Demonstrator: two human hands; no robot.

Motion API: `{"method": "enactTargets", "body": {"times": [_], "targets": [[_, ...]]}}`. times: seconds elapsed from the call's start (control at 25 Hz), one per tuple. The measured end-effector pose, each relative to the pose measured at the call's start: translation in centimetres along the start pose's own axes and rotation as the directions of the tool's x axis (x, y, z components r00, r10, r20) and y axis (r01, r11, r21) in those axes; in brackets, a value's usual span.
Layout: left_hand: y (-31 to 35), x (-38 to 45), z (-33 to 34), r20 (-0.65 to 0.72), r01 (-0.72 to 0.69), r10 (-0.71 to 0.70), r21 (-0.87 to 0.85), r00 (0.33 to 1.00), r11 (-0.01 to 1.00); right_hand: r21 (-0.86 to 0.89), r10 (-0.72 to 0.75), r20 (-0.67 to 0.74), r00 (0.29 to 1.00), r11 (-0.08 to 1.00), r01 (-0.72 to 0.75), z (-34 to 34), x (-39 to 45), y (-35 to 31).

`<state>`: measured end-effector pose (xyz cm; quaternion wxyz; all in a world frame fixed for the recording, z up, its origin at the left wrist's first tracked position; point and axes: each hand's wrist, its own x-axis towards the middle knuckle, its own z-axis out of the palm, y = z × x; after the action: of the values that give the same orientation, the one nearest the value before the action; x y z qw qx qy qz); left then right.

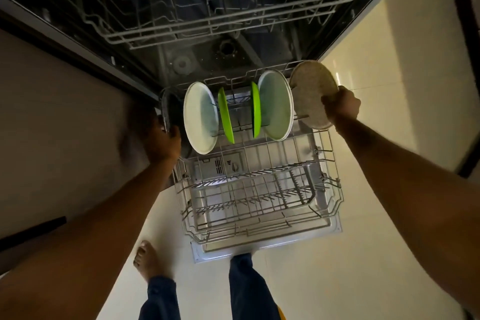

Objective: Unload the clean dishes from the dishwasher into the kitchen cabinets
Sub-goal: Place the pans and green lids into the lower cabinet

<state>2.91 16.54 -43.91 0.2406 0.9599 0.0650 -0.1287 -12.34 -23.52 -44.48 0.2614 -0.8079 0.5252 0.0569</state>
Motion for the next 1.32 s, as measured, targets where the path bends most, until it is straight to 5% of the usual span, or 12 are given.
{"method": "enactTargets", "body": {"times": [0.2,0.36,0.52,0.68,0.8,0.84,0.96,1.12,1.32], "targets": [[-3.8,-3.4,0.7,0.069,0.229,-0.223,-0.111,0.972,0.967,0.196,0.020,-0.083,0.996,0.981,-0.003,0.5,-4.2,3.0],[-6.5,-11.8,-2.4,-0.031,0.020,-0.025,-0.151,0.999,0.988,0.504,0.216,-0.183,0.959,0.858,-0.097,-0.5,-11.6,6.6],[-9.6,-19.4,-6.8,0.199,-0.301,0.334,-0.181,0.921,0.936,0.590,0.226,-0.248,0.942,0.806,-0.038,-0.6,-21.9,7.5],[-11.8,-21.2,-10.2,0.473,-0.613,0.621,-0.194,0.626,0.766,0.537,0.182,-0.263,0.947,0.844,-0.013,0.1,-34.0,5.3],[-15.8,-20.2,-12.9,0.544,-0.921,0.814,-0.176,0.204,0.348,0.484,0.148,-0.266,0.953,0.875,0.000,1.1,-43.1,1.5],[-17.7,-19.6,-13.4,0.537,-0.974,0.840,-0.134,0.081,0.180,0.486,0.164,-0.267,0.950,0.874,-0.015,1.5,-45.8,0.3],[-23.5,-18.4,-18.5,0.697,-0.980,0.710,-0.194,-0.100,0.053,0.496,0.243,-0.282,0.928,0.865,-0.076,3.2,-54.5,-3.9],[-34.7,-15.0,-26.4,0.787,-0.988,0.599,-0.146,-0.147,-0.050,0.595,0.401,-0.232,0.886,0.779,-0.197,6.8,-66.6,-8.9],[-44.0,-10.7,-32.0,0.797,-0.997,0.601,0.025,0.066,0.076,0.697,0.473,0.001,0.881,0.632,-0.340,15.2,-74.3,-12.4]]}}
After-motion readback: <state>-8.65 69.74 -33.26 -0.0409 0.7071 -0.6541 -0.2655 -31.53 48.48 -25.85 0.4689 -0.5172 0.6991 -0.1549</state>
